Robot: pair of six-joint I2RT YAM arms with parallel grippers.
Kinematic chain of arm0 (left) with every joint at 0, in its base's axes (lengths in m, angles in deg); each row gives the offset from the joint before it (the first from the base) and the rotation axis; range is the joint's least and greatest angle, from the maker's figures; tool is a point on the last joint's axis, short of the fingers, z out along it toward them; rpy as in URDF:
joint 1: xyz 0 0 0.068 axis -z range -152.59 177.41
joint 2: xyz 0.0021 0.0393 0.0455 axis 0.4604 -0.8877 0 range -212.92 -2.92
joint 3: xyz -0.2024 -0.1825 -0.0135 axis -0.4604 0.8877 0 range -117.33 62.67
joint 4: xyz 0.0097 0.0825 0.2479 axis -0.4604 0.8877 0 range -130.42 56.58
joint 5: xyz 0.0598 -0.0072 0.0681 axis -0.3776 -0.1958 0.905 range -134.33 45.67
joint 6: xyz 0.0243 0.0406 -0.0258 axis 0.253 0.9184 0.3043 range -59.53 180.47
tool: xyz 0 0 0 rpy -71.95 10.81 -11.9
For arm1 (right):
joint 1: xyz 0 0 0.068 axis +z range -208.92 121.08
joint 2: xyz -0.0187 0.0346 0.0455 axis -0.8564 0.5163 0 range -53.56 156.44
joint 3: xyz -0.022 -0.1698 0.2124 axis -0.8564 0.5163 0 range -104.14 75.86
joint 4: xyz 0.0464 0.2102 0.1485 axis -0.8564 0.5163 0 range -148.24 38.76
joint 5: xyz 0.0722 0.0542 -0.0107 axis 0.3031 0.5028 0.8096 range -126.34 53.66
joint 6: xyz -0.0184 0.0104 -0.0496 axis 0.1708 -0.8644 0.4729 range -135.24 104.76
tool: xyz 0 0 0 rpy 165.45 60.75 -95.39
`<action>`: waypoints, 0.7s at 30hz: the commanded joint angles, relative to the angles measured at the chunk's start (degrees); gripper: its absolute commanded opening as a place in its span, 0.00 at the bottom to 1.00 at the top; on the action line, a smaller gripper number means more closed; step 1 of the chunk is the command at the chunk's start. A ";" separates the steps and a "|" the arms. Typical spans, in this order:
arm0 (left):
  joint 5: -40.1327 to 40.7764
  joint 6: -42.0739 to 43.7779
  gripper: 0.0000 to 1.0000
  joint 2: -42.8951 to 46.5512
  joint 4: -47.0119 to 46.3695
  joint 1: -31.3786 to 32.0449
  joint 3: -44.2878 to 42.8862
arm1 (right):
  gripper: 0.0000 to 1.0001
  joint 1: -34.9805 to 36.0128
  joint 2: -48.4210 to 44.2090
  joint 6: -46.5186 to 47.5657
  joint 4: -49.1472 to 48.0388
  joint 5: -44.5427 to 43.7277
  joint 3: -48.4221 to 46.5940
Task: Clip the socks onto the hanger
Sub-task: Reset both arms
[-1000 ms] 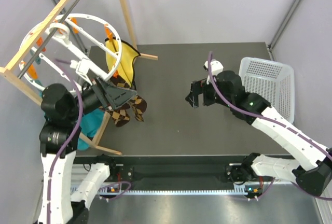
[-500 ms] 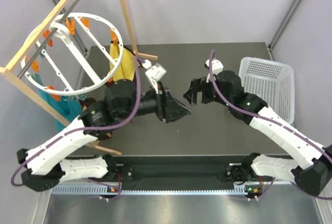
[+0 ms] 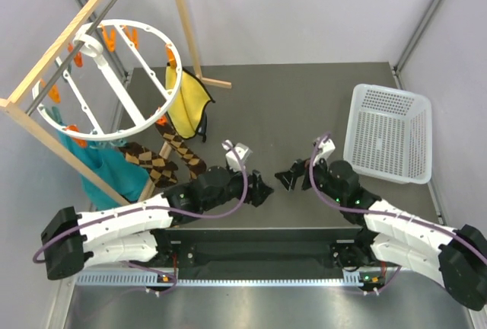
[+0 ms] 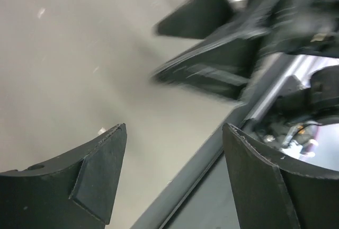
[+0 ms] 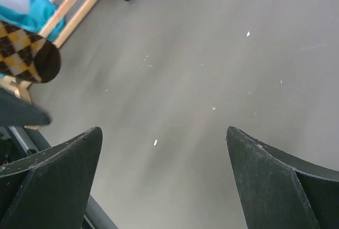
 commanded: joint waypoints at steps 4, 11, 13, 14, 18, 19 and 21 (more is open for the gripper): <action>5.09 -7.85 0.78 14.35 -14.05 -0.86 16.69 | 1.00 -0.95 -4.60 -7.83 -32.29 -3.45 14.15; 8.09 -17.15 0.80 37.28 -8.00 -0.86 31.57 | 1.00 -1.30 -9.78 -19.16 -41.72 -12.77 30.05; 8.62 -19.54 0.80 45.46 -3.54 -0.86 35.51 | 1.00 -1.56 -13.72 -21.11 -34.72 -12.87 29.90; 8.71 -21.99 0.80 48.36 -2.03 -0.86 36.76 | 1.00 -1.56 -14.88 -21.63 -33.65 -12.78 30.16; 8.18 -25.70 0.81 56.85 3.88 -0.86 41.43 | 1.00 -1.65 -17.09 -26.54 -27.14 -13.39 30.17; 7.57 -25.79 0.81 55.34 2.22 -0.86 41.86 | 1.00 -1.56 -14.83 -27.17 -26.96 -13.48 30.08; 6.86 -27.28 0.80 52.79 0.19 -0.86 42.92 | 1.00 -1.56 -11.74 -28.49 -28.71 -13.22 30.25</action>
